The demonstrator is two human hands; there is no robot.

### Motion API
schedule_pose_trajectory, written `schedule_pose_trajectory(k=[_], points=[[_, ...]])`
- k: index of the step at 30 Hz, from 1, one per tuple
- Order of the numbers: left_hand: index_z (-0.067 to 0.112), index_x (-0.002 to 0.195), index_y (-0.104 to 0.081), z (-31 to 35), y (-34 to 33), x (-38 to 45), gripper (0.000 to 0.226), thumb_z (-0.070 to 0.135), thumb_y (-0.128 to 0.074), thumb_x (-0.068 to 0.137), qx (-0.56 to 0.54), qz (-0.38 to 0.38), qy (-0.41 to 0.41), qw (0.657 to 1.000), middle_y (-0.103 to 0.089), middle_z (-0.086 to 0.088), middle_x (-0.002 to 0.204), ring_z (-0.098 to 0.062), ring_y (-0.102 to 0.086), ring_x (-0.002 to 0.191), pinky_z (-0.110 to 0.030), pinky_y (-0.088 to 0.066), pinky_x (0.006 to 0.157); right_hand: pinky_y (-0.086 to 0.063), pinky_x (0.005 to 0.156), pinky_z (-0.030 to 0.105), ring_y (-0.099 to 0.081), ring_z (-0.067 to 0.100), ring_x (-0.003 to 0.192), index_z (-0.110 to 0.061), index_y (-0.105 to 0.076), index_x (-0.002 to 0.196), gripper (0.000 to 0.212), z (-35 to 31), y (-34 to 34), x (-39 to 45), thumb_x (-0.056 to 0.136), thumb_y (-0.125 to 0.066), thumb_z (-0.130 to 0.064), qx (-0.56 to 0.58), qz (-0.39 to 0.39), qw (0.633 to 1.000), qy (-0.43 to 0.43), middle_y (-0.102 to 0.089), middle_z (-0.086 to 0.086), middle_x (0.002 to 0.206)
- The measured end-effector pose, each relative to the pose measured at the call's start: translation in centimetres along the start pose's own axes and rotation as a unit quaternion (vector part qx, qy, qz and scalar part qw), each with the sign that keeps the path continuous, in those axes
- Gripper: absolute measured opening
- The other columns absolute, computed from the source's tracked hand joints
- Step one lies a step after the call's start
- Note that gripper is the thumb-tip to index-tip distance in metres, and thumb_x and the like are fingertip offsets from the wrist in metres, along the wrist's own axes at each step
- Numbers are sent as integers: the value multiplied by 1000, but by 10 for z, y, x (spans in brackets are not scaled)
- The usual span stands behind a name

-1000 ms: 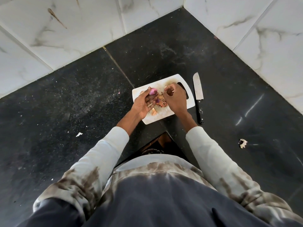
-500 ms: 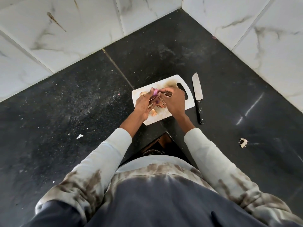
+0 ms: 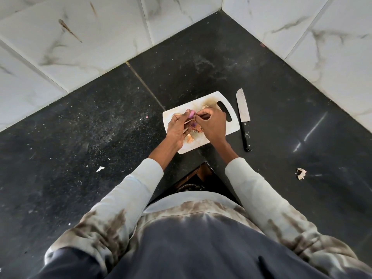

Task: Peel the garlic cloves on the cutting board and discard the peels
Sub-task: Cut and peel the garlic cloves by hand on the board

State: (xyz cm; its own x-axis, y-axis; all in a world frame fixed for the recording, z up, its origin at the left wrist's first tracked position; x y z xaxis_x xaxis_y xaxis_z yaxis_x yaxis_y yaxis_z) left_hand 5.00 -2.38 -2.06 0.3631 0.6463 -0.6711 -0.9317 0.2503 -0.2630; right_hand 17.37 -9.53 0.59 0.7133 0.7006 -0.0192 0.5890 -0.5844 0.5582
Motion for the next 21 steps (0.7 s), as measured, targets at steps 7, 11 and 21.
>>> schedule_pose_trajectory(k=[7,11,21], points=[[15,107,-79,2,-1,-1,26,38,-75,96,-40,2,17,999,-80,-2,105,-16,-71,106,-29,-54,86,-61,87,24,-70,2,82,-16,-79,105,20,-4,3,-3,92,-79,-31,0,-40,998,48,-78,-7,97],[16,108,-79,4,1,2,27,39,-74,97,-44,-1,20,999,-80,-3,105,-15,-74,102,-29,-56,85,-62,92,30,-73,7,92,-19,-77,110,24,0,5,-2,93,-78,-37,14,-27,999,32,-78,-8,103],[14,107,-79,3,-2,-2,24,33,-81,92,-44,-32,1,999,-80,-6,110,-19,-73,108,-29,-59,83,-60,97,31,-73,4,98,-23,-81,113,24,-5,5,-3,93,-78,-37,11,17,999,46,-79,-10,107]])
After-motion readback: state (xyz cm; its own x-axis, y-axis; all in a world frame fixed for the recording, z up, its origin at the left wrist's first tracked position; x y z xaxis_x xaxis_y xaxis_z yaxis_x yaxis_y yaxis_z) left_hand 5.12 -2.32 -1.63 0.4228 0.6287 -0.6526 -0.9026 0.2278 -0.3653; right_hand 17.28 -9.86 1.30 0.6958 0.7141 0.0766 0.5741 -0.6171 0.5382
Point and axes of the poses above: each hand's wrist, its own x-axis towards the middle knuckle, its own y-axis out of the back of the hand, z = x × y, the point moved 4 cm from there along x, towards the middle knuckle
